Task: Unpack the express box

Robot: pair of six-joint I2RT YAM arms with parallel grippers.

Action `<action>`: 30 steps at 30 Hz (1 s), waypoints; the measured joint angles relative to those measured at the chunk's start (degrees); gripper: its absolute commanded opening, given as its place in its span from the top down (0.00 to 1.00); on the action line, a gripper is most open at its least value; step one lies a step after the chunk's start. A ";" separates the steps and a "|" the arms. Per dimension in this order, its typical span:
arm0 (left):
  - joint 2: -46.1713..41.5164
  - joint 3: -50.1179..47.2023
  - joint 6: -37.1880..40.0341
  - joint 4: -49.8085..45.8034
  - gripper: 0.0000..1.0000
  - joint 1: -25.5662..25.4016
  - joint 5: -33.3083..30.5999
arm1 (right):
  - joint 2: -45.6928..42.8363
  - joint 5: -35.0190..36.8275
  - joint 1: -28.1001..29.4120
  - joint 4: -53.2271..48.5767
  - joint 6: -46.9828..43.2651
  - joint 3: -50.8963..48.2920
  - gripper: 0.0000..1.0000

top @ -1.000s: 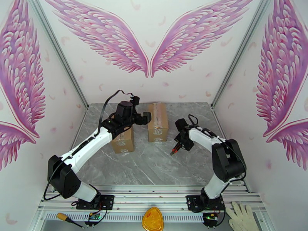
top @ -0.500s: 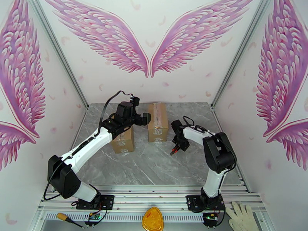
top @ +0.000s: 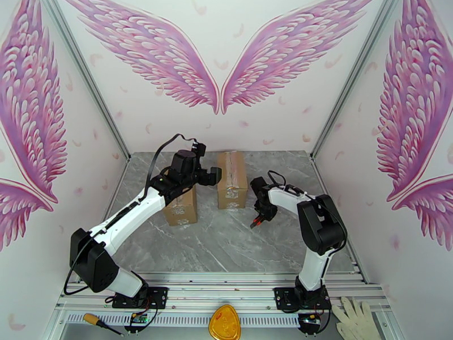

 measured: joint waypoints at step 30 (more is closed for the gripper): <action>18.27 12.83 9.27 -0.83 0.16 -13.86 23.43 | -35.45 4.79 2.29 -0.50 -11.19 -3.56 0.58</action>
